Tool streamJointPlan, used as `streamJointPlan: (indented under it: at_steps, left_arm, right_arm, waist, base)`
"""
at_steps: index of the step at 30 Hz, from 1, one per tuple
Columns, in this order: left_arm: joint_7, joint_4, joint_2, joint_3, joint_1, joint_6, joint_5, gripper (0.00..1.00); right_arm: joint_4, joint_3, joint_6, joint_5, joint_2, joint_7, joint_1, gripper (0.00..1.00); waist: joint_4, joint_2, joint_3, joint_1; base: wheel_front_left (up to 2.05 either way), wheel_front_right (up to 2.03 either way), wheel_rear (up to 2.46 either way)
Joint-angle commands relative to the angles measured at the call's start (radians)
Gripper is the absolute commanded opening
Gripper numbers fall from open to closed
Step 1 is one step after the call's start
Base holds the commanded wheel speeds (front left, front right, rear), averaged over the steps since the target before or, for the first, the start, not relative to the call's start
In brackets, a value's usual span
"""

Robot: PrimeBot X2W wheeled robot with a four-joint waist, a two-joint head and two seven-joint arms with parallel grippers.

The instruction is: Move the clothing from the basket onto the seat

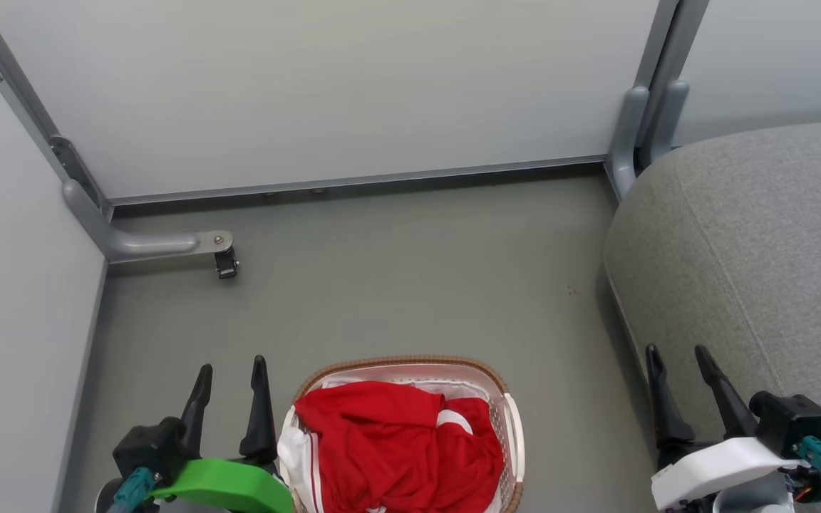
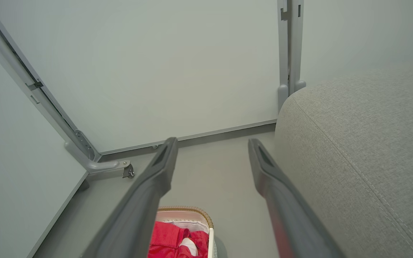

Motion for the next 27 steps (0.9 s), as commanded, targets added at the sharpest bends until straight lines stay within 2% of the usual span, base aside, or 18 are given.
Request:
streamJointPlan:
  at_steps: [1, 27]
  left_arm:
    - [-0.008, -0.002, 0.006, -0.002, 0.012, 0.005, 0.023, 1.00]
    - [-0.057, 0.060, 0.008, -0.050, 0.019, 0.019, 0.188, 1.00]
  right_arm:
    - [-0.002, 0.001, 0.000, -0.023, -0.005, -0.010, 0.013, 1.00]
    - [-0.016, 0.007, 0.000, -0.220, -0.008, -0.058, 0.034, 1.00]
  waist:
    - [0.001, 0.0000, 0.000, 0.0000]
    - [0.011, 0.0000, 0.005, 0.0000]
  base:
    - [0.00, 0.00, 0.00]
    - [0.00, 0.00, 0.00]
